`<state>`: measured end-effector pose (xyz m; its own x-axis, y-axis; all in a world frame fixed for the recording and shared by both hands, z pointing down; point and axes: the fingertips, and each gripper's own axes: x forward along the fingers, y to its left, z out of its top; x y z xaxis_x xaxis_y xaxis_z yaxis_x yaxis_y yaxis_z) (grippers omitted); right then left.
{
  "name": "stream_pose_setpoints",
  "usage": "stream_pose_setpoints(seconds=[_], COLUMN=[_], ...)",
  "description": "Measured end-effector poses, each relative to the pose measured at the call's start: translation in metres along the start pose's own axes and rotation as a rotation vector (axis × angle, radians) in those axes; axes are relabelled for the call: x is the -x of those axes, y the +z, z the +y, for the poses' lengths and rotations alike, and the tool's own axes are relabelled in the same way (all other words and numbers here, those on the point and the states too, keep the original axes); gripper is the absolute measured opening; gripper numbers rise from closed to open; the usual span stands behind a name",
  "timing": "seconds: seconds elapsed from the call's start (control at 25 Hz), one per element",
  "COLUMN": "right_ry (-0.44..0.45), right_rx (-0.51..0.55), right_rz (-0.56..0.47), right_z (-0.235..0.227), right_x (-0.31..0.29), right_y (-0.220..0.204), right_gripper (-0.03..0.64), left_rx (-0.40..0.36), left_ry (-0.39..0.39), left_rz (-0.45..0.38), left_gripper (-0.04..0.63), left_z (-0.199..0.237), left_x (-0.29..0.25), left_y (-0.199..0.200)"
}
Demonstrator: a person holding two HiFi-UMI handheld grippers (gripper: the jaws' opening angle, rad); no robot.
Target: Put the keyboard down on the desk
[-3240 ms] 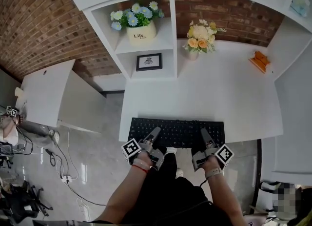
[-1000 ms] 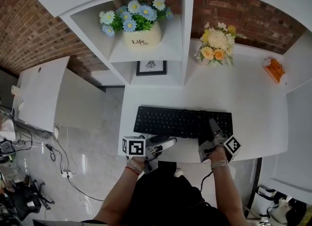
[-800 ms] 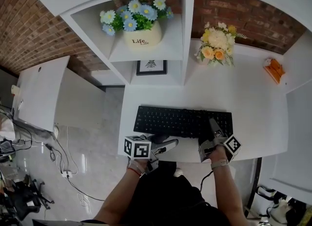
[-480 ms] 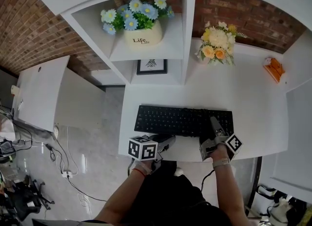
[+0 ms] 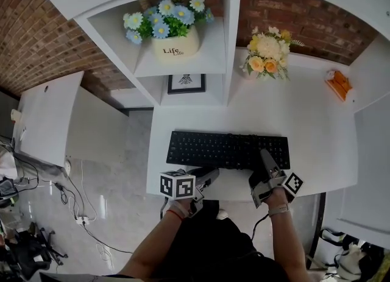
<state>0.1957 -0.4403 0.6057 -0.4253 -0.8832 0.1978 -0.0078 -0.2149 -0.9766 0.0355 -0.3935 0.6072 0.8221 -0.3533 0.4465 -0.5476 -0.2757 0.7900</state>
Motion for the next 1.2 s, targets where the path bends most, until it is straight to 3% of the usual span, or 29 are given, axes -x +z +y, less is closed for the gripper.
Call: stream_pose_setpoints(seconds=[0.4, 0.52, 0.6, 0.76, 0.96, 1.2], right_ry=[-0.166, -0.205, -0.250, -0.354, -0.406, -0.408], right_rx=[0.437, 0.563, 0.654, 0.841, 0.901, 0.883], right_rz=[0.359, 0.448, 0.495, 0.508, 0.471, 0.420], right_z=[-0.014, -0.019, -0.023, -0.031, -0.034, -0.037], right_x=[0.037, 0.044, 0.048, 0.051, 0.053, 0.057], right_y=[-0.040, -0.047, -0.051, -0.045, -0.039, -0.038], right_gripper=[0.227, 0.201, 0.143, 0.000, 0.000, 0.000], left_rx=[0.070, 0.080, 0.087, 0.102, 0.128, 0.152], left_ry=[-0.010, 0.002, 0.008, 0.023, 0.036, 0.008], left_rz=[0.009, 0.020, 0.025, 0.034, 0.047, -0.025], left_gripper=[0.051, 0.051, 0.049, 0.041, 0.019, -0.006], left_z=[0.003, 0.005, 0.005, 0.007, 0.009, 0.005], left_x=[-0.004, -0.005, -0.005, -0.006, -0.006, -0.002], left_y=[-0.006, -0.009, -0.009, -0.011, -0.015, -0.005])
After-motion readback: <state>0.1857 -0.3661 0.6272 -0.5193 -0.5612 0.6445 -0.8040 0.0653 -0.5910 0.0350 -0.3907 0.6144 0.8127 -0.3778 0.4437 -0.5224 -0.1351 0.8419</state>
